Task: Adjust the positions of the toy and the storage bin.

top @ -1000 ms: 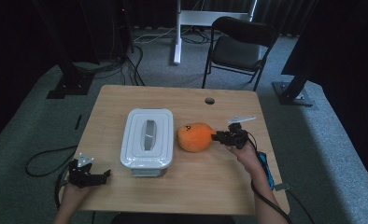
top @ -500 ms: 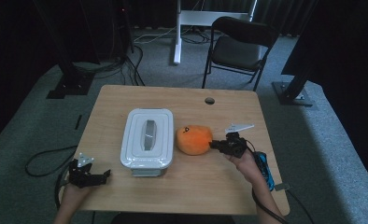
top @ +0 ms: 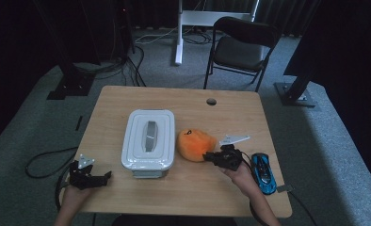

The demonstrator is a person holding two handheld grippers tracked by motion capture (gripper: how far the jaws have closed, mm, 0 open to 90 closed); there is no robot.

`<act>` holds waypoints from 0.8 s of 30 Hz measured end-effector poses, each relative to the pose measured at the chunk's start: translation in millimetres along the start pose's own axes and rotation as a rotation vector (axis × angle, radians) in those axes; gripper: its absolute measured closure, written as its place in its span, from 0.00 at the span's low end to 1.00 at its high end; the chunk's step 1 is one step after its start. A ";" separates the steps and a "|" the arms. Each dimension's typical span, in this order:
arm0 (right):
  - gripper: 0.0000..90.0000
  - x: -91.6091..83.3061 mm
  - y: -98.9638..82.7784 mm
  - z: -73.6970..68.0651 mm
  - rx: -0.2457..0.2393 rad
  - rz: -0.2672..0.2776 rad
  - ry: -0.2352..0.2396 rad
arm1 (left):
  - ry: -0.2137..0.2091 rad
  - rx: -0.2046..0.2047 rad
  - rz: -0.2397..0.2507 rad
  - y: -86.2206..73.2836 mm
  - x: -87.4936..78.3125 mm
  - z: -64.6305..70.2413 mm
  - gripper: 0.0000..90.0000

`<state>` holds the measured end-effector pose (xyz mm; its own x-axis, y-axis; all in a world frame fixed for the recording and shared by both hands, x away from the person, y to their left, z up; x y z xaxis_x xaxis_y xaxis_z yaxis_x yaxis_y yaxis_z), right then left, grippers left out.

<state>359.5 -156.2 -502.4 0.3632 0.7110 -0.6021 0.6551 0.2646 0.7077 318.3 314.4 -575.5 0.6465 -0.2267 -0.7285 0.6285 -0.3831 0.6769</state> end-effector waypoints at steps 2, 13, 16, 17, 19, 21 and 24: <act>0.91 1.5 0.3 -3.5 0.004 0.000 0.013 | 0.000 0.000 0.000 0.0 0.0 0.0 0.01; 0.54 -3.5 13.1 -13.9 -0.009 0.041 0.060 | 0.000 0.000 0.000 0.0 0.0 0.0 0.01; 0.49 -12.9 20.9 -10.9 0.014 0.084 0.061 | 0.000 0.000 0.000 0.0 0.0 0.0 0.01; 0.45 -16.1 23.8 -9.5 0.014 0.100 0.062 | 0.000 0.000 0.000 0.0 0.0 0.0 0.01; 0.44 -20.5 29.5 -4.4 0.017 0.112 0.020 | 0.000 0.000 0.000 0.0 0.0 0.0 0.01; 0.41 -23.3 34.7 1.9 0.025 0.121 -0.004 | 0.000 0.000 0.000 0.0 0.0 0.0 0.01; 0.40 -24.8 41.3 13.5 0.060 0.132 -0.024 | 0.000 0.000 0.000 0.0 0.0 0.0 0.01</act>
Point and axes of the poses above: each handheld gripper's, and its own axes: x roughly forward along the jaws, y roughly out of its top, z roughly to its right, the point moved 4 cm from there along x, roughly forward along the jaws, and after that the axes turned 8 degrees about x, right-handed, at the moved point
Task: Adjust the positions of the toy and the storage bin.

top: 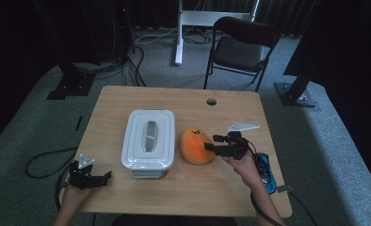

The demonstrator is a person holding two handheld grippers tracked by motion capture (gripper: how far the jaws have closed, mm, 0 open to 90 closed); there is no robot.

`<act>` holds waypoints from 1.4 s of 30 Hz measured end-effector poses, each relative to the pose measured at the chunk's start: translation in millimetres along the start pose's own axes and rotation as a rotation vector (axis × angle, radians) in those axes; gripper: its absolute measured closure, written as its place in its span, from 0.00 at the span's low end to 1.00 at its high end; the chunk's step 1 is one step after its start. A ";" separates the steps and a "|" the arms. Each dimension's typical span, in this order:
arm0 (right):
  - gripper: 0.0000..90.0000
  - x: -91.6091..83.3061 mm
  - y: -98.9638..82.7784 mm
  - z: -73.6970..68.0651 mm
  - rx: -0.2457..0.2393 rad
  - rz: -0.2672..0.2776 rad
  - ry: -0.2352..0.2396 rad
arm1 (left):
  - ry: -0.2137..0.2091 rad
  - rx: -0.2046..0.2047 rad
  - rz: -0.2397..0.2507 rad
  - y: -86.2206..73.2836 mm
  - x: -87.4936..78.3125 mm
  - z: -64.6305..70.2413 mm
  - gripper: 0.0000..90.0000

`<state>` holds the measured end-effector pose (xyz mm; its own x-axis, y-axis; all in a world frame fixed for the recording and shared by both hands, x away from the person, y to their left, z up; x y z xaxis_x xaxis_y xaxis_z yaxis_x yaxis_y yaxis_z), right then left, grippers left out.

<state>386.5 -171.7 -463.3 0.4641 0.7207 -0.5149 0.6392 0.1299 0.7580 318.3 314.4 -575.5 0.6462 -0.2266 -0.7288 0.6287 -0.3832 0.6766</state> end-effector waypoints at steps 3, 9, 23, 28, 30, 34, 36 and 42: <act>0.37 2.2 4.5 9.9 0.029 -0.003 -0.010 | 0.000 0.000 0.000 0.0 0.0 0.0 0.01; 0.26 14.3 3.1 22.0 0.087 -0.038 -0.019 | 0.000 0.000 0.000 0.0 0.0 0.0 0.01; 0.29 45.6 -13.6 14.6 0.104 -0.108 -0.001 | 0.000 0.000 0.000 0.0 0.0 0.0 0.01; 0.34 52.3 -19.7 8.1 0.064 -0.116 -0.026 | 0.000 0.000 0.000 0.0 0.0 0.0 0.01; 0.37 56.5 -23.5 6.0 0.038 -0.117 -0.053 | 0.000 0.000 0.000 0.0 0.0 0.0 0.01; 0.39 64.2 -27.7 1.0 0.003 -0.120 -0.072 | 0.000 0.000 0.000 0.0 0.0 0.0 0.01; 0.39 66.8 -27.6 0.4 -0.003 -0.126 -0.073 | 0.000 0.000 0.000 0.0 0.0 0.0 0.01; 0.47 67.7 -27.3 -0.9 -0.018 -0.122 -0.081 | 0.000 0.000 0.000 0.0 0.0 0.0 0.01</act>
Point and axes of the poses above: each handheld gripper's, and its own axes: x roughly forward along the jaws, y roughly out of its top, z roughly to its right, the point moved 4 cm from there along x, roughly forward along the jaws, and after that the axes turned 8 degrees about x, right-handed, at the moved point
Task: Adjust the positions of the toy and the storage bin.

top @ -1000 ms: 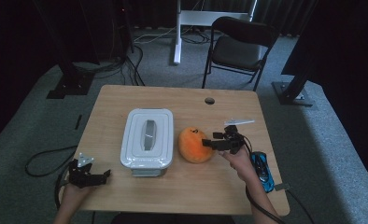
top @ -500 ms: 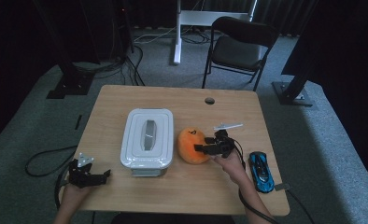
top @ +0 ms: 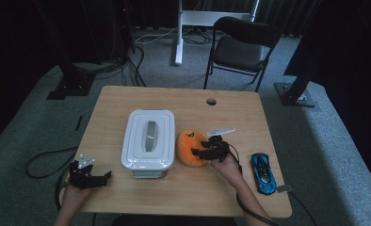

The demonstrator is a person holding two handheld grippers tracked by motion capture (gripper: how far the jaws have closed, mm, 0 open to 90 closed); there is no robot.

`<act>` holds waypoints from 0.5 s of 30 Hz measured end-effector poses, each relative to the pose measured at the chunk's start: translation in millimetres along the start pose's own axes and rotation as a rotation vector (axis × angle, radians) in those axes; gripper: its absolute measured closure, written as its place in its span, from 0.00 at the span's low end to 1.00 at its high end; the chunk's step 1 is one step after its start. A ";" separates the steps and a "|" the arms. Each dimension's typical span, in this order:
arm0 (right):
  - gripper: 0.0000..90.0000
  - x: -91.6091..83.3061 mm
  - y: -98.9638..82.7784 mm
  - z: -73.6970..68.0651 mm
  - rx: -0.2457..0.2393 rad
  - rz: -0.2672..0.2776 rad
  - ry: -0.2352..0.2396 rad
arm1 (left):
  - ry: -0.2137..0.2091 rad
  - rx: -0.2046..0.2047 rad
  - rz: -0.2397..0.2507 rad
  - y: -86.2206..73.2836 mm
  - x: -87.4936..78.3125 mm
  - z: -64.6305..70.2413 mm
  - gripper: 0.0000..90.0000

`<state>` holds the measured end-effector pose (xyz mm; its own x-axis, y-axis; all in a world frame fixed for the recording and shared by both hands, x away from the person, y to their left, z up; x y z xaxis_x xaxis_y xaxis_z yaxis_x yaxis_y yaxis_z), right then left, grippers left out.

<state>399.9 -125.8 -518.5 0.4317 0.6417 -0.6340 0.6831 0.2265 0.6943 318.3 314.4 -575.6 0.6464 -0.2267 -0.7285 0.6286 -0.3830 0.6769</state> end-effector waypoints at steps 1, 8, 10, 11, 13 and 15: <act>0.50 -0.4 0.1 0.1 0.004 0.005 -0.001 | 0.000 0.001 0.000 0.0 0.0 0.0 0.01; 0.74 -6.7 3.2 -2.1 0.021 0.026 -0.026 | 0.000 0.000 0.000 0.0 0.0 0.0 0.01; 0.77 -9.2 4.5 -1.2 0.029 0.036 -0.026 | 0.000 0.000 0.000 0.0 0.0 0.0 0.01; 0.78 -10.6 5.4 -1.1 0.032 0.036 -0.024 | 0.000 0.000 0.000 0.0 0.0 0.0 0.01; 0.80 -14.2 7.9 -0.5 0.037 0.044 -0.021 | 0.000 0.000 0.000 0.0 0.0 0.0 0.01; 0.80 -17.8 10.3 0.7 0.045 0.052 -0.025 | 0.000 0.000 0.000 0.0 0.0 0.0 0.01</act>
Point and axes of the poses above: each handheld gripper's, and its own axes: x roughly forward along the jaws, y roughly out of its top, z roughly to its right, the point moved 4 cm from there along x, roughly forward along the jaws, and after that the axes turned 8 degrees about x, right-handed, at the moved point
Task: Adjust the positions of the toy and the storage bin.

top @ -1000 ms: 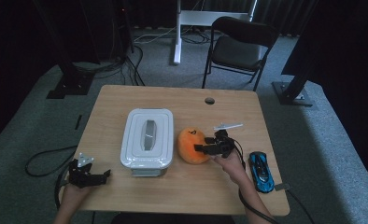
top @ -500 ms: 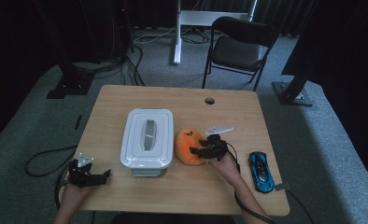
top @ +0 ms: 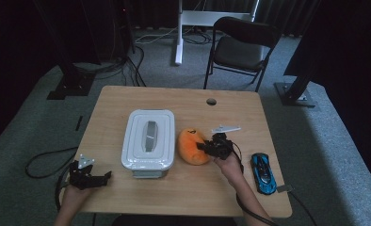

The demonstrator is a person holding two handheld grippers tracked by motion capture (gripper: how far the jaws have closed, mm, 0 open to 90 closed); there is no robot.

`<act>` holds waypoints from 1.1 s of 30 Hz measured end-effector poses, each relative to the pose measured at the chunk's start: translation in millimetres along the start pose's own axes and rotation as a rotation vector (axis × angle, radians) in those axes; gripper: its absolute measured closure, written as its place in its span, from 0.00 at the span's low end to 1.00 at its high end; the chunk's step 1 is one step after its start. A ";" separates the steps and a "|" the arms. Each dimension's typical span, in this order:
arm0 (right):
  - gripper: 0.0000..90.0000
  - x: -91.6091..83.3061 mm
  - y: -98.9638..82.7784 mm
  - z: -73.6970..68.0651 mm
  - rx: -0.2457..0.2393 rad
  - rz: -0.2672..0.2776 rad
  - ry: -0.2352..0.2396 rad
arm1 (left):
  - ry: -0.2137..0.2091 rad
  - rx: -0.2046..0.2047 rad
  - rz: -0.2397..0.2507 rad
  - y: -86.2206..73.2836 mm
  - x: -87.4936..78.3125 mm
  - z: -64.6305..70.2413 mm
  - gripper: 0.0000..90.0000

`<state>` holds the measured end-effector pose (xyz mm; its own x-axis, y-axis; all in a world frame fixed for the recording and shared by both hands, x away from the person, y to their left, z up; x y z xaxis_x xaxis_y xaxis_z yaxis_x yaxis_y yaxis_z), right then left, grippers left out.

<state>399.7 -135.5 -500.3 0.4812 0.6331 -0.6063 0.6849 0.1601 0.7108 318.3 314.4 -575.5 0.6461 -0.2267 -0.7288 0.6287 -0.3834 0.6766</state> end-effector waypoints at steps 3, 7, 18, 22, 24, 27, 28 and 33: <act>0.81 -5.3 3.8 3.4 0.010 0.007 -0.001 | 0.000 0.000 0.000 0.0 0.0 0.0 0.01; 0.81 -15.6 9.3 9.6 0.017 0.030 -0.018 | 0.000 -0.001 0.001 0.0 0.0 0.0 0.01; 0.81 -42.7 30.6 37.0 0.058 0.089 -0.076 | 0.000 0.000 0.001 0.0 0.0 0.0 0.01; 0.81 -51.8 35.0 49.3 0.085 0.109 -0.092 | 0.000 0.000 0.000 0.0 0.0 0.0 0.01; 0.81 -55.1 36.0 55.4 0.094 0.112 -0.098 | 0.000 0.000 0.001 0.0 0.0 0.0 0.01; 0.81 -58.9 37.0 64.7 0.108 0.116 -0.120 | 0.000 0.000 0.000 0.0 0.0 0.0 0.01; 0.81 -60.8 37.6 68.2 0.116 0.119 -0.126 | 0.000 0.000 0.000 0.0 0.0 0.0 0.01; 0.81 -70.6 40.0 83.1 0.145 0.135 -0.159 | 0.000 0.000 0.000 0.0 0.0 0.0 0.01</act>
<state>438.5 -236.7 -458.7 0.6459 0.5125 -0.5659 0.6742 -0.0351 0.7377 318.3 314.4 -575.5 0.6465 -0.2266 -0.7285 0.6286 -0.3830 0.6769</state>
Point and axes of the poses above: each handheld gripper's, and its own axes: x roughly forward along the jaws, y roughly out of its top, z roughly to its right, the point moved 4 cm from there along x, roughly forward along the jaws, and after that the axes turned 8 degrees about x, right-handed, at the moved point
